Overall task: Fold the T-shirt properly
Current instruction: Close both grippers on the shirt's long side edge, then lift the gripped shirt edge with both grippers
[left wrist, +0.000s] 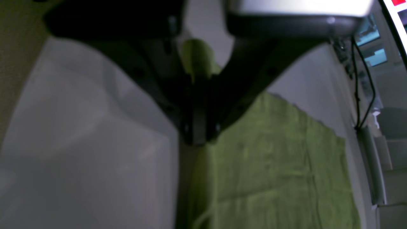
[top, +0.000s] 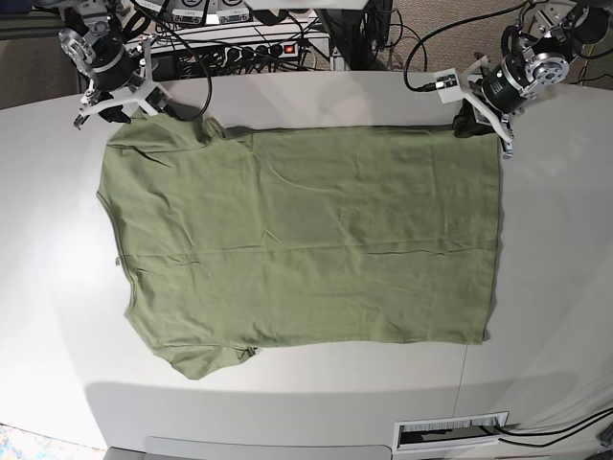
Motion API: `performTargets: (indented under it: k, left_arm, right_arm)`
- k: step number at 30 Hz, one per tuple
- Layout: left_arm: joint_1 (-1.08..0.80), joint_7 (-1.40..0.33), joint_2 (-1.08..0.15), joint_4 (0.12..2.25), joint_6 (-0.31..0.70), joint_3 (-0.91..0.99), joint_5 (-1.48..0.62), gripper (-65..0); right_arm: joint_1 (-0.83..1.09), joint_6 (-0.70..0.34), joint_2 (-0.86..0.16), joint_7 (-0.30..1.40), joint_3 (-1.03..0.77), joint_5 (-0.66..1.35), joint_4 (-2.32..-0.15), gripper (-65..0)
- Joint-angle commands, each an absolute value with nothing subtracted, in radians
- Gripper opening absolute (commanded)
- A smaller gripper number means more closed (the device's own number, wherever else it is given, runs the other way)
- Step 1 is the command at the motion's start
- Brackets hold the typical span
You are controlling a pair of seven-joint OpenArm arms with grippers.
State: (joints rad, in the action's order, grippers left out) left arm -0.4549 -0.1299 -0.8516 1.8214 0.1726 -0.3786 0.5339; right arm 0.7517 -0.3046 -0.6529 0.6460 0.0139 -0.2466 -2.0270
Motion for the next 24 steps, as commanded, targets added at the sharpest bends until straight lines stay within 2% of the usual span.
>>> performTargets:
  k: [1, 5, 9, 13, 24]
  left_arm:
    - [-0.465, -0.157, -0.865, 1.814, 0.229, -0.384, 0.524, -65.0]
    - [-0.466, -0.157, -0.865, 1.815, 0.229, -0.384, 0.524, -65.0]
    - [-0.466, -0.157, -0.865, 1.815, 0.229, -0.384, 0.524, -65.0]
    - [-0.466, -0.157, -0.865, 1.815, 0.229, -0.384, 0.524, -65.0]
    - [-0.543, -0.174, -0.905, 1.863, 0.23, -0.384, 0.529, -65.0]
  right_arm:
    - [0.746, -0.296, -0.664, 0.631, 0.018, -0.25, -2.033, -36.5]
    - [0.71, -0.296, -0.661, 0.627, 0.045, -0.25, -2.014, -41.4]
    - [0.695, -0.296, -0.656, 0.627, 0.068, -0.25, -2.002, -49.3]
    - [0.696, -0.296, -0.657, 0.633, 0.071, -0.251, -2.003, -64.4]
    - [0.722, -0.295, -0.657, 0.746, 0.071, -0.25, -2.065, -65.0]
